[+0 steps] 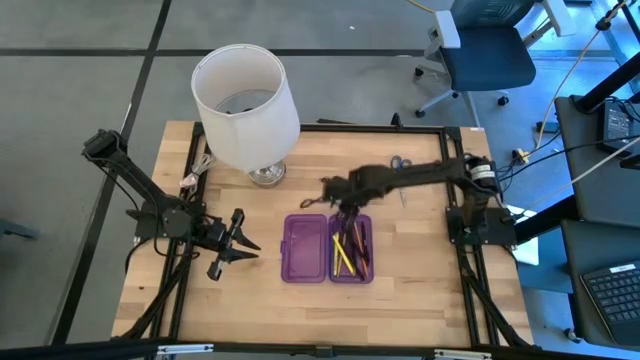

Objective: Pick & place school supplies into a supply box
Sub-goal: Put the transparent pen into the purple supply box

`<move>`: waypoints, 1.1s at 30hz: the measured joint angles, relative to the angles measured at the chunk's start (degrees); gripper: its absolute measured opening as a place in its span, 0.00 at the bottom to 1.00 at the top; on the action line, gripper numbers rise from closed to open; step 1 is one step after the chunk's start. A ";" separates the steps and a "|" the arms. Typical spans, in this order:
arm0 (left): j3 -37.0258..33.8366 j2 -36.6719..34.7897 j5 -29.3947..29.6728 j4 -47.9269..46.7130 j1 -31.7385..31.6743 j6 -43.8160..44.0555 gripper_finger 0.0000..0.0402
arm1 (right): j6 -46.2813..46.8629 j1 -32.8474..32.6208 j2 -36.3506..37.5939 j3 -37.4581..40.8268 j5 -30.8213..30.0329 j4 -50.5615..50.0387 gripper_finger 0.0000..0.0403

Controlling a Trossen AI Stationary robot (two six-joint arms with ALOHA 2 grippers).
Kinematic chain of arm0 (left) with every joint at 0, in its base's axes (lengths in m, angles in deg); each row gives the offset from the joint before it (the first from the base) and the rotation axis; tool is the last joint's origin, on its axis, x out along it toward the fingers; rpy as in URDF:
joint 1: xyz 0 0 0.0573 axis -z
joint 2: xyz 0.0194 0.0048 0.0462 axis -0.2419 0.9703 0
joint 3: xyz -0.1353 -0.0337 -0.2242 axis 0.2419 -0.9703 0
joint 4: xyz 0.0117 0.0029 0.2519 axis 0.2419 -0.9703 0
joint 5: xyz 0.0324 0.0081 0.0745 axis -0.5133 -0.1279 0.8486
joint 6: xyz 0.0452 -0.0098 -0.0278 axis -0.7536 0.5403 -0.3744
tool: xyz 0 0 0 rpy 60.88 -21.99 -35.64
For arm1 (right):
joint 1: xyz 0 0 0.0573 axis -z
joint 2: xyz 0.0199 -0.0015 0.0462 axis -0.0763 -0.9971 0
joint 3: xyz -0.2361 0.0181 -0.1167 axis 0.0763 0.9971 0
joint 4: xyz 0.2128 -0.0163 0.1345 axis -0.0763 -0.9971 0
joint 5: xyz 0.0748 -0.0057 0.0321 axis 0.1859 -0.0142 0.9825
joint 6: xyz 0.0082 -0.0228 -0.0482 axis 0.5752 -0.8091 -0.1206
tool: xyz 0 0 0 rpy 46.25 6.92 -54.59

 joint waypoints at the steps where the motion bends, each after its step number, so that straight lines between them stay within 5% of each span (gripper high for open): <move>1: 0.00 -0.02 0.01 -0.10 0.00 0.00 0.19 | -2.12 1.45 0.00 0.65 0.28 1.43 0.44; 12: 0.07 0.52 1.39 -5.14 0.00 4.82 0.19 | -16.31 13.62 -0.08 10.25 7.85 17.44 0.44; 27: 0.07 0.57 7.04 -5.14 -3.80 -1.55 0.19 | -20.15 14.18 0.02 21.49 8.70 30.99 0.43; 33: 0.04 0.55 7.03 -5.57 -5.03 -1.53 0.19 | -19.29 14.14 0.01 22.17 9.52 31.14 0.32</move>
